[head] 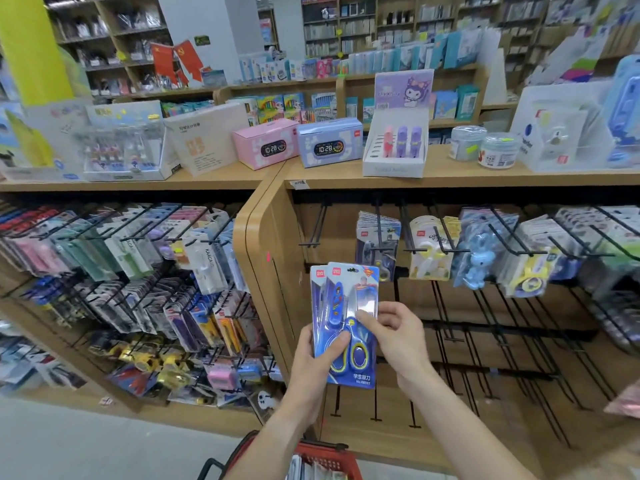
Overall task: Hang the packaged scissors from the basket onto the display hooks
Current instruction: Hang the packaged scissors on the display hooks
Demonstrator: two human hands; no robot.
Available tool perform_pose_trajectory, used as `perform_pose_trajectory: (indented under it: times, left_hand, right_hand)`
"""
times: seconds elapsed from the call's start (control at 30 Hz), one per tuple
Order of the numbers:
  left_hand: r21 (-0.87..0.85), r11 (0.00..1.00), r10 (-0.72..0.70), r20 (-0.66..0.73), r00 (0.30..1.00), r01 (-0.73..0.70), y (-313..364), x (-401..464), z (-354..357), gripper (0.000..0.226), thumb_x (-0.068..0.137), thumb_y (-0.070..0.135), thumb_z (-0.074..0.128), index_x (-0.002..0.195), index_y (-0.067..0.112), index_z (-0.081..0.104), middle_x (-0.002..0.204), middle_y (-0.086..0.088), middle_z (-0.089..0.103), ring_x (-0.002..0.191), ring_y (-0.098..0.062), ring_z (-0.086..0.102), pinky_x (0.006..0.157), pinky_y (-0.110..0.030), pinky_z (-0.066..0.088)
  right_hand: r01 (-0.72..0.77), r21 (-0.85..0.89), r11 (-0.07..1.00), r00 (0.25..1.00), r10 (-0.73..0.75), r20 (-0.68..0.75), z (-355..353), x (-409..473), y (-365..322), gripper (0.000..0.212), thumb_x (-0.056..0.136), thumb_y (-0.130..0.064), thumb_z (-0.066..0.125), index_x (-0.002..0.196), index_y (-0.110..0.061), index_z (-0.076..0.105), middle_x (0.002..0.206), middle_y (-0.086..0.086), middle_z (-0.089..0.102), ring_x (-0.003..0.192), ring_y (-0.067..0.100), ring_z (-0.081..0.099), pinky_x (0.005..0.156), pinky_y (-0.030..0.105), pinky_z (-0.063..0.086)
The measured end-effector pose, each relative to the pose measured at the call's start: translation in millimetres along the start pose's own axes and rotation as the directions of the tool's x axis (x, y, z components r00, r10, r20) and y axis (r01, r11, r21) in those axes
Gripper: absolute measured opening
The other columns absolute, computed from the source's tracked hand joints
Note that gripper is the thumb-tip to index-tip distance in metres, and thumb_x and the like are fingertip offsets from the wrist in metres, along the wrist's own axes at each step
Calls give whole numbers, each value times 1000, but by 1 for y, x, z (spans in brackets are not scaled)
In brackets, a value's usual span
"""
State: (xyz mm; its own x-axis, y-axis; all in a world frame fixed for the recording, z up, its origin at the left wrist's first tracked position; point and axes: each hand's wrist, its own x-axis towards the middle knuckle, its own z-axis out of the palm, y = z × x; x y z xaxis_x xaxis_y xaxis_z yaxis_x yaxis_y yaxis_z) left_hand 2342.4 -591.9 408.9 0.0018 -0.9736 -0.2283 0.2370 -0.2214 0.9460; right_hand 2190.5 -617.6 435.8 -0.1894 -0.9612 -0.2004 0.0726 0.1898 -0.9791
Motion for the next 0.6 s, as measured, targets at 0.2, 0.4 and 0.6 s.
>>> perform_pose_trajectory:
  times: [0.2,0.4,0.6]
  left_hand:
    - [-109,993,-55,-36,998,51,5,-3,2,58,91,55,62,142,27,53,130,-2,75,116,-27,74,101,-52,56]
    - [-66,997,-38,-124,992,30,-15,2,-11,89,74,86,71,150,47,45,156,9,54,142,-22,54,118,-59,41]
    - [-68,997,-55,-197,979,42,-8,-11,-14,69,93,69,64,147,28,51,138,2,70,122,-20,70,111,-53,51]
  right_hand:
    - [-44,163,986,996,30,86,-18,6,8,22,100,-11,67,113,-1,53,99,19,78,82,31,76,74,44,60]
    - [-19,258,966,998,2,67,-26,20,3,13,103,-13,62,106,-12,50,101,19,78,81,29,76,68,40,62]
    - [26,195,981,999,-22,-23,-28,44,-3,16,103,-18,64,105,-17,49,104,14,79,89,33,76,81,52,60]
